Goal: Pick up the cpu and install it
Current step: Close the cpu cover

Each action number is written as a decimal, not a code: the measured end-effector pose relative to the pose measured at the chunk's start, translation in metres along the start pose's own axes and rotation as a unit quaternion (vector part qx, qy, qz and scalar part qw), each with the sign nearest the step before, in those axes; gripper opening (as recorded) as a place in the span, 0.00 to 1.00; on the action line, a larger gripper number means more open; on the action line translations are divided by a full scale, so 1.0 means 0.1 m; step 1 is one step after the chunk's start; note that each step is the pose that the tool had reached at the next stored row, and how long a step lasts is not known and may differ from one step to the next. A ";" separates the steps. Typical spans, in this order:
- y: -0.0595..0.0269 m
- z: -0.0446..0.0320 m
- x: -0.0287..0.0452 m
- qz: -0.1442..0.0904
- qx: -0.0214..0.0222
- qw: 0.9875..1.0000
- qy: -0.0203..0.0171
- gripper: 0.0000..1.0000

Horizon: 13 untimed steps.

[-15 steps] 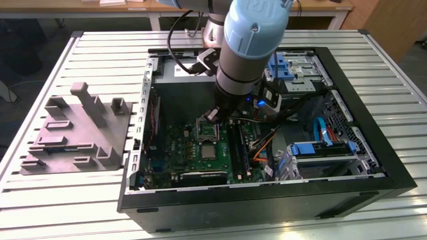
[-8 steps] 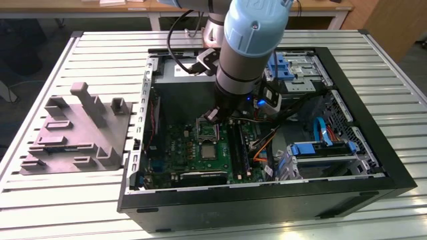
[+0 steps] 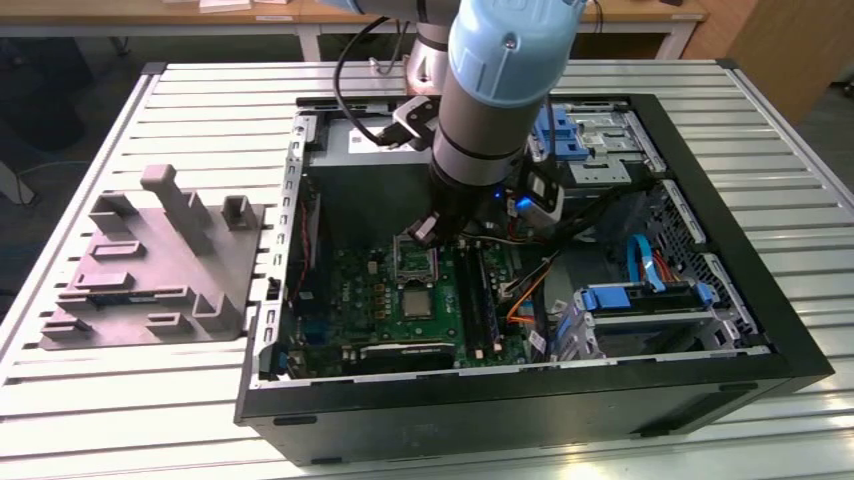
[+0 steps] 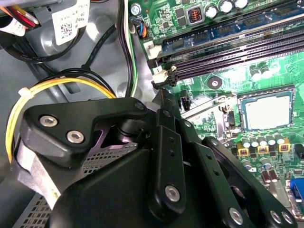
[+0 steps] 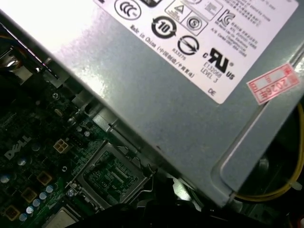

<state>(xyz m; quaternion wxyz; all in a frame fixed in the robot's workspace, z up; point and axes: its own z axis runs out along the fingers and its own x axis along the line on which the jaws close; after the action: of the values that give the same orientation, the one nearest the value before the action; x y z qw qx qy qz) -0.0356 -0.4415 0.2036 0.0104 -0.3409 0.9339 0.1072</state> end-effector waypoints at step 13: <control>0.022 -0.056 -0.012 -0.007 0.013 1.000 0.013 0.11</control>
<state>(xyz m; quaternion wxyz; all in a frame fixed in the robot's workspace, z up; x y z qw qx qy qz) -0.0357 -0.4403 0.2096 0.0033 -0.3490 0.9327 0.0905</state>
